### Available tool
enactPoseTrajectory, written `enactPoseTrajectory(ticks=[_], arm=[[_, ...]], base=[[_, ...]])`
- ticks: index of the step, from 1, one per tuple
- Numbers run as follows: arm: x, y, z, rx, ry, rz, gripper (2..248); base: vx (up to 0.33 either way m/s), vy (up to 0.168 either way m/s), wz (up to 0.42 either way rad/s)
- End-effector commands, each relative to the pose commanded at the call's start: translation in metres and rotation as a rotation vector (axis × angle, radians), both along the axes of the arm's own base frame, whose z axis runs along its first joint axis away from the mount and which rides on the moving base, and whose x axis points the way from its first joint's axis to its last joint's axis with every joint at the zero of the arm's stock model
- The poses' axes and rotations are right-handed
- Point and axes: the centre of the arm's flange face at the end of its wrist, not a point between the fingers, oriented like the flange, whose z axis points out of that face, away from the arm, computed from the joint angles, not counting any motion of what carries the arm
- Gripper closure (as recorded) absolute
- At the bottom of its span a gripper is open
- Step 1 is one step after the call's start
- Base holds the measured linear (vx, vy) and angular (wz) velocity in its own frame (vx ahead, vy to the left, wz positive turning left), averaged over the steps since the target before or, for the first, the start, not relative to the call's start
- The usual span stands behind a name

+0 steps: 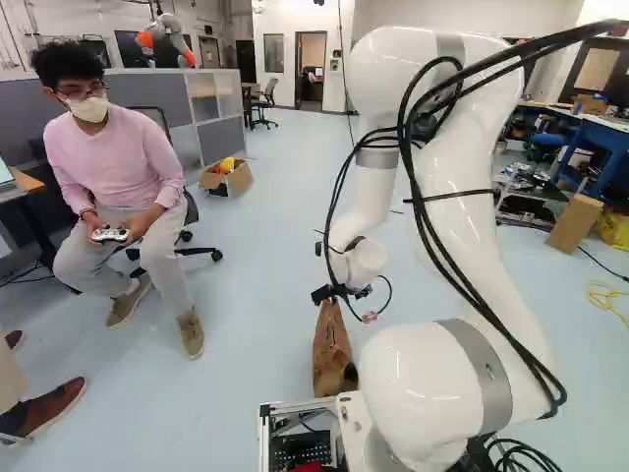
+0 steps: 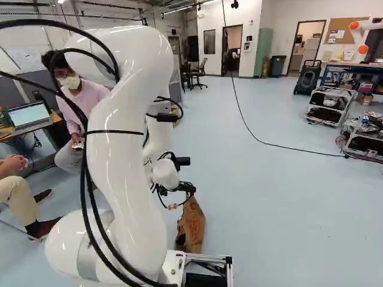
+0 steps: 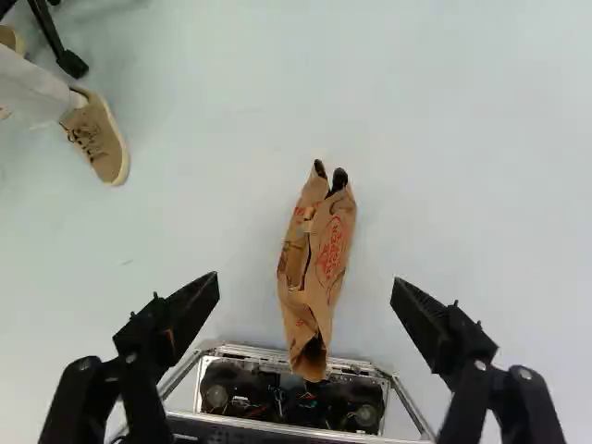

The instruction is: Pick up the grocery bag from the ground

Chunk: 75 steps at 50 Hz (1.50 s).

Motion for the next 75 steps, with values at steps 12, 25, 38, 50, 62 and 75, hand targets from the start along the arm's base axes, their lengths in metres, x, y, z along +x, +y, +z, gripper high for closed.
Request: enactPoseTrajectory(ticks=[12,25,38,50,62,75], arm=[[0.009,0.000,-0.031,0.000,0.043,0.000,3],[0.017,0.000,-0.065,0.000,0.083,0.000,3],[0.024,0.000,-0.100,0.000,0.118,0.000,3],[0.030,0.000,-0.132,0.000,0.144,0.000,3],[0.034,0.000,-0.165,0.000,0.166,0.000,3],[0.038,0.000,-0.202,0.000,0.185,0.000,3]], base=[[0.000,0.000,0.000],[0.000,0.000,0.000],[0.000,0.000,0.000],[0.000,0.000,0.000],[0.000,0.000,0.000],[0.000,0.000,0.000]])
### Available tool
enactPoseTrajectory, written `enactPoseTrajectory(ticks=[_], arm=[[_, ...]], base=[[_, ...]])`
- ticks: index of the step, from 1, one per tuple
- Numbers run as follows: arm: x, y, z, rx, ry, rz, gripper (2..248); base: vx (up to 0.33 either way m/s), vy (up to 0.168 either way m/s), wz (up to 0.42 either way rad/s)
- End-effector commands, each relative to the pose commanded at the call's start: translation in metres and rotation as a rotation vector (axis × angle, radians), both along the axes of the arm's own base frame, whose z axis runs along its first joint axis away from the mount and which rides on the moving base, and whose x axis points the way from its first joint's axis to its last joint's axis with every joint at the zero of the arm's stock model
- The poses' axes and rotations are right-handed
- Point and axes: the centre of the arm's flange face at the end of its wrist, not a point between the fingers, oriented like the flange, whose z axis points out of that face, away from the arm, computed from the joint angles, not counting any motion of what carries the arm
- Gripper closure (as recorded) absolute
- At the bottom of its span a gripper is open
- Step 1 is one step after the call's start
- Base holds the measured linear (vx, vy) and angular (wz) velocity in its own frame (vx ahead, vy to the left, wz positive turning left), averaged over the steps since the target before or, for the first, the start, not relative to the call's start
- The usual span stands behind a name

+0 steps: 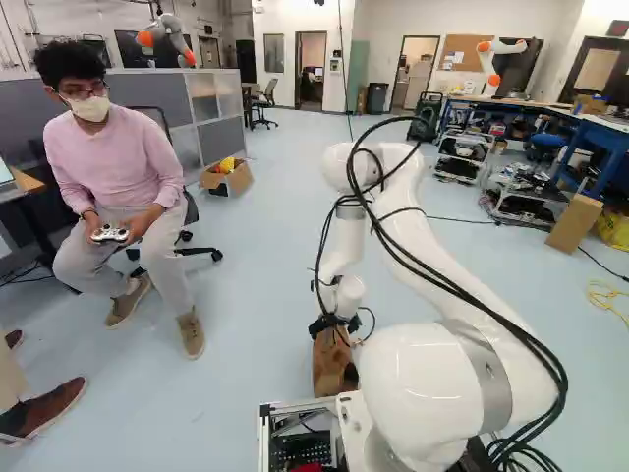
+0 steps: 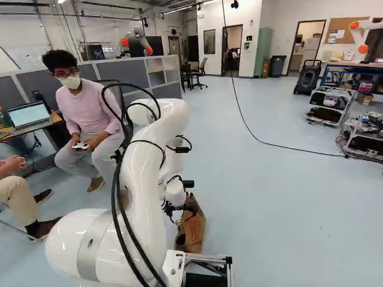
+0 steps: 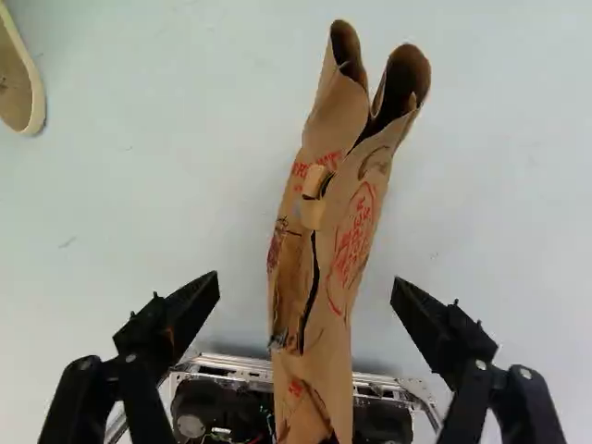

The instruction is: Pick up the grocery bag from the ground

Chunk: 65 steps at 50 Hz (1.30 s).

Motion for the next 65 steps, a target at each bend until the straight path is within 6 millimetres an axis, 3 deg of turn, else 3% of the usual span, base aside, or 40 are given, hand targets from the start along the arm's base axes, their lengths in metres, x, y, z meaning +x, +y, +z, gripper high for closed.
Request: enactPoseTrajectory(ticks=[30,46,47,51,52,56,57,61,62,65], arm=[[0.004,0.000,-0.083,0.000,0.025,0.000,3],[0.004,0.000,-0.092,0.000,0.026,0.000,8],[0.004,0.000,-0.092,0.000,0.026,0.000,43],[0.004,0.000,-0.092,0.000,0.026,0.000,43],[0.004,0.000,-0.092,0.000,0.026,0.000,81],[0.004,0.000,-0.092,0.000,0.026,0.000,81],[0.004,0.000,-0.092,0.000,0.026,0.000,119],[0.004,0.000,-0.092,0.000,0.026,0.000,119],[0.004,0.000,-0.092,0.000,0.026,0.000,158],[0.004,0.000,-0.092,0.000,0.026,0.000,158]], base=[[0.000,0.000,0.000],[0.000,0.000,0.000],[0.000,0.000,0.000],[0.000,0.000,0.000],[0.000,0.000,0.000],[0.000,0.000,0.000],[0.000,0.000,0.000],[0.000,0.000,0.000],[0.000,0.000,0.000],[0.000,0.000,0.000]])
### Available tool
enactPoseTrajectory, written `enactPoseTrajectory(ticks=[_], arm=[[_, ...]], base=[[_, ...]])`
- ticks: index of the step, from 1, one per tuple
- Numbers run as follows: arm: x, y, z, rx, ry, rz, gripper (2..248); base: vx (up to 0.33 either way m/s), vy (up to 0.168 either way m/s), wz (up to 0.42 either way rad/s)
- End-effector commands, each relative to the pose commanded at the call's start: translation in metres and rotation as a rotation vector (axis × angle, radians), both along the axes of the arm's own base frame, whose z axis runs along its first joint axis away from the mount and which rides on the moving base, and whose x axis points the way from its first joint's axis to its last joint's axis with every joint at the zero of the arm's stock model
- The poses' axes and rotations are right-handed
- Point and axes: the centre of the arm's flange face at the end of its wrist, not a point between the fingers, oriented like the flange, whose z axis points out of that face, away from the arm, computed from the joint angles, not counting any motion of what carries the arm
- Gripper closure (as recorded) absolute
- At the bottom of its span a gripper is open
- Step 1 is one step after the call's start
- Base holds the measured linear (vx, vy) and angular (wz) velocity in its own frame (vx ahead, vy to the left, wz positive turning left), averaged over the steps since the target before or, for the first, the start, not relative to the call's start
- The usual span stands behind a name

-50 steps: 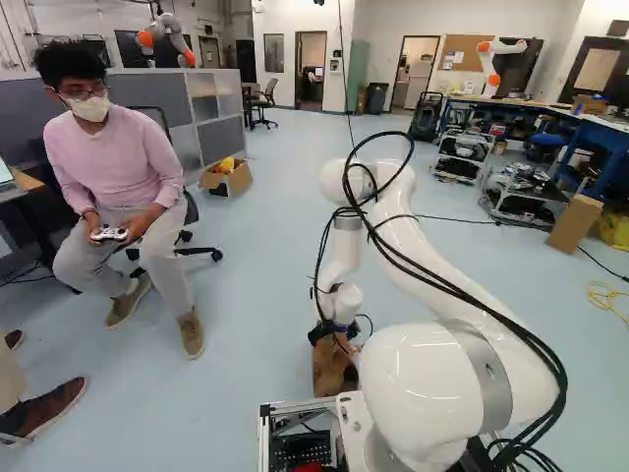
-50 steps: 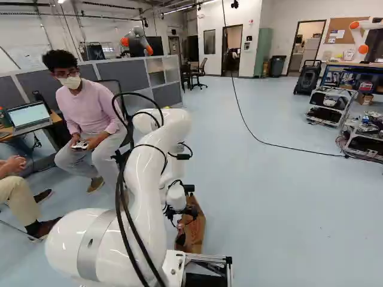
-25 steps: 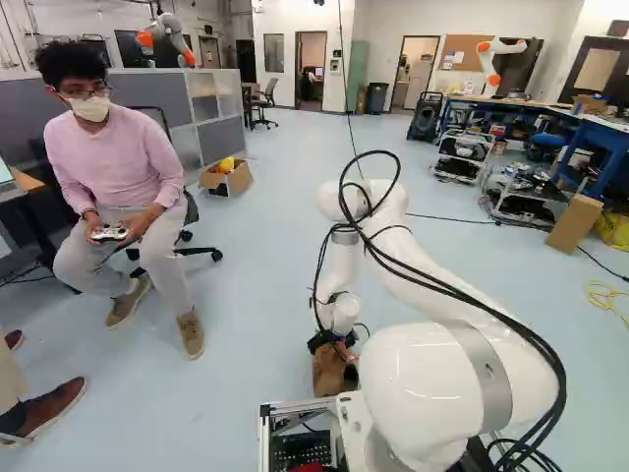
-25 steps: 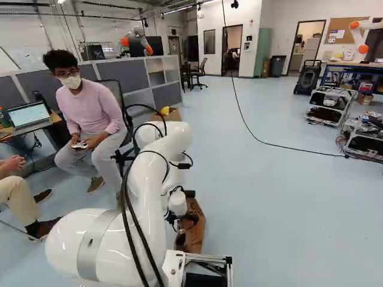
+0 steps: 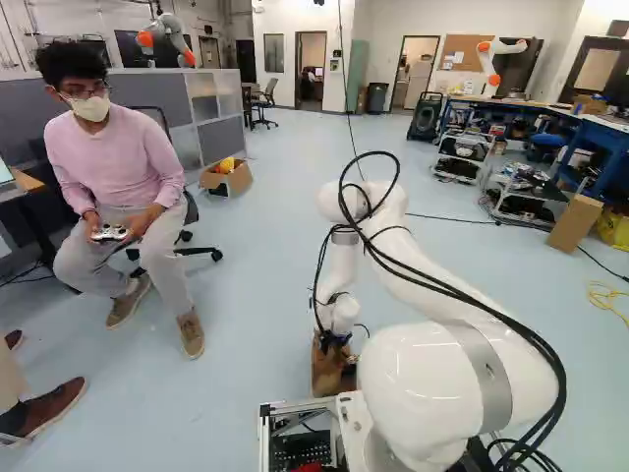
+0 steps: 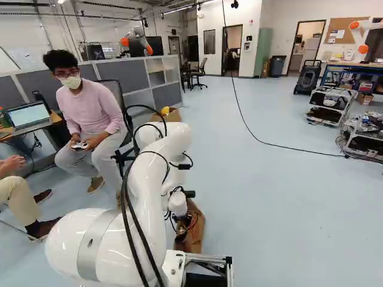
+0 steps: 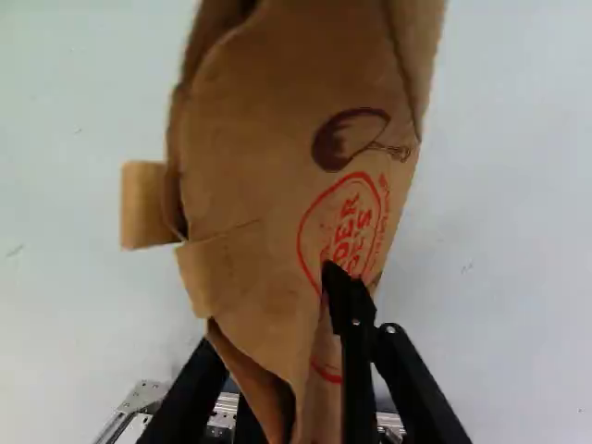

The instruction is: Pick up the grocery bag from the ground

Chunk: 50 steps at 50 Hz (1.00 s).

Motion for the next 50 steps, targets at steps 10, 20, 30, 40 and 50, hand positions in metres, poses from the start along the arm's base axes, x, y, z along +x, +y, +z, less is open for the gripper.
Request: enactPoseTrajectory(ticks=[10,20,30,40,50], arm=[[0.000,0.000,0.000,0.000,0.000,0.000,228],[0.000,0.000,0.000,0.000,0.000,0.000,229],[0.000,0.000,0.000,0.000,0.000,0.000,229],[0.000,0.000,0.003,0.000,0.000,0.000,229],[-0.001,0.000,0.026,0.000,-0.004,0.000,229]], base=[[0.000,0.000,0.000],[0.000,0.000,0.000],[0.000,0.000,0.000],[0.000,0.000,0.000],[0.000,0.000,0.000]])
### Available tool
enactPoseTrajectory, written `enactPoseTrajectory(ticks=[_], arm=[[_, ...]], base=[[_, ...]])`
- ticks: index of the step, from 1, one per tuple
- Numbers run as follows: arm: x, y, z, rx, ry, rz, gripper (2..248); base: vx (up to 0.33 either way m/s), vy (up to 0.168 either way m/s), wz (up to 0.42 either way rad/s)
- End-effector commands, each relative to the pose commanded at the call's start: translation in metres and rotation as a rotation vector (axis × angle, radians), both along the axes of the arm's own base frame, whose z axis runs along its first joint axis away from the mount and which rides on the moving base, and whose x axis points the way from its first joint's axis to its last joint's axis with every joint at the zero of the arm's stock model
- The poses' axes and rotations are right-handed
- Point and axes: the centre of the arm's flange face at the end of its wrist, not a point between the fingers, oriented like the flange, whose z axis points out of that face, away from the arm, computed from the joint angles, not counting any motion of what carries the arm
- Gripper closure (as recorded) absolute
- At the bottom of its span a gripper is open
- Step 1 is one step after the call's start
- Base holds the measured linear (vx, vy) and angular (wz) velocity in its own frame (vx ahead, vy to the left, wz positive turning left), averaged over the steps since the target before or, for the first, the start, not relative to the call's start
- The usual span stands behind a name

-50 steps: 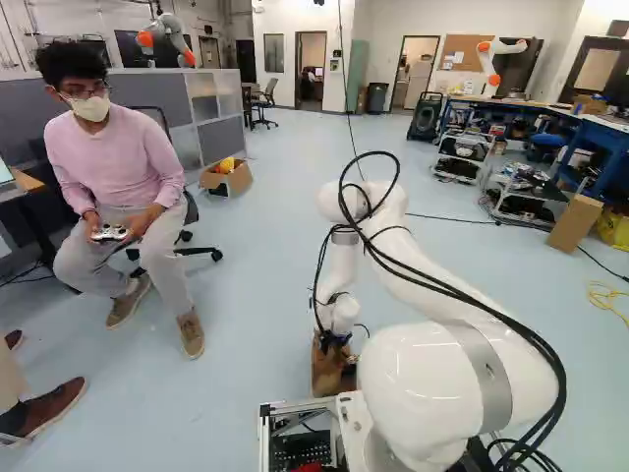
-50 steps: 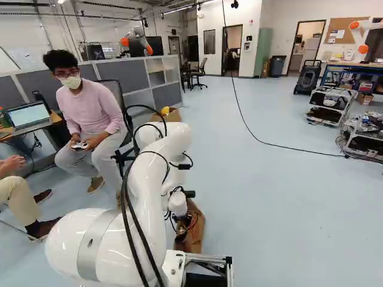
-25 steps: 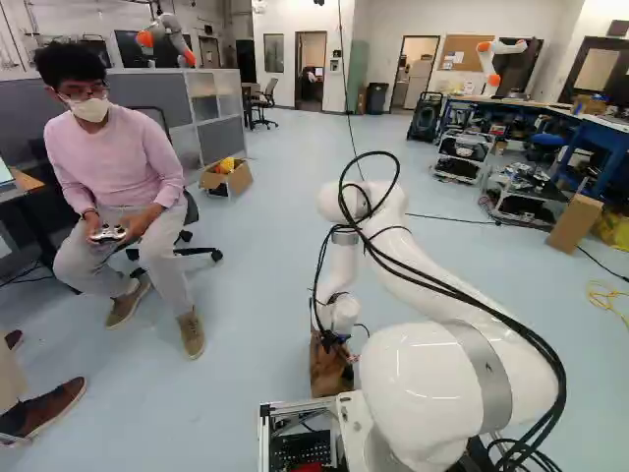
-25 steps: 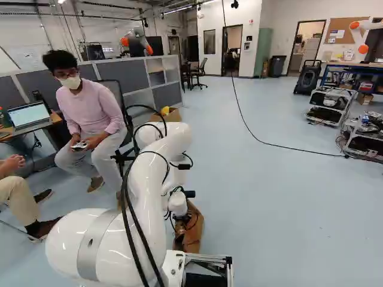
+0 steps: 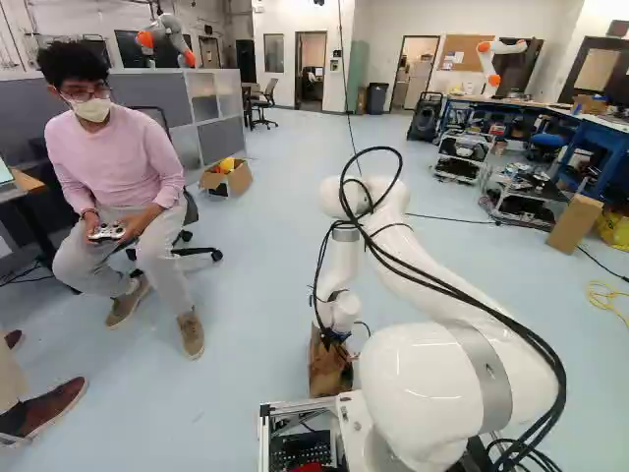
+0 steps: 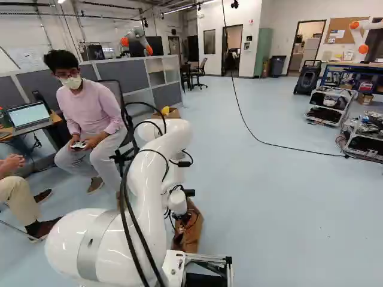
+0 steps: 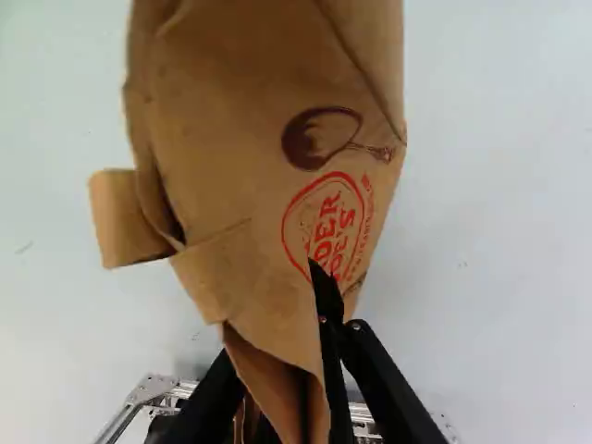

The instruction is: Pick up the grocery bag from the ground

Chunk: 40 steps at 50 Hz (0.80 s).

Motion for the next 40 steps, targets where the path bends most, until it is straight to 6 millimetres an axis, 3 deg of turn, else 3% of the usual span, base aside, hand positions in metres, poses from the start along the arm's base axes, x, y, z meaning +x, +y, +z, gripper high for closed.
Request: enactPoseTrajectory(ticks=[40], arm=[[-0.009,0.000,0.111,0.000,-0.045,0.000,229]], base=[[0.000,0.000,0.000]])
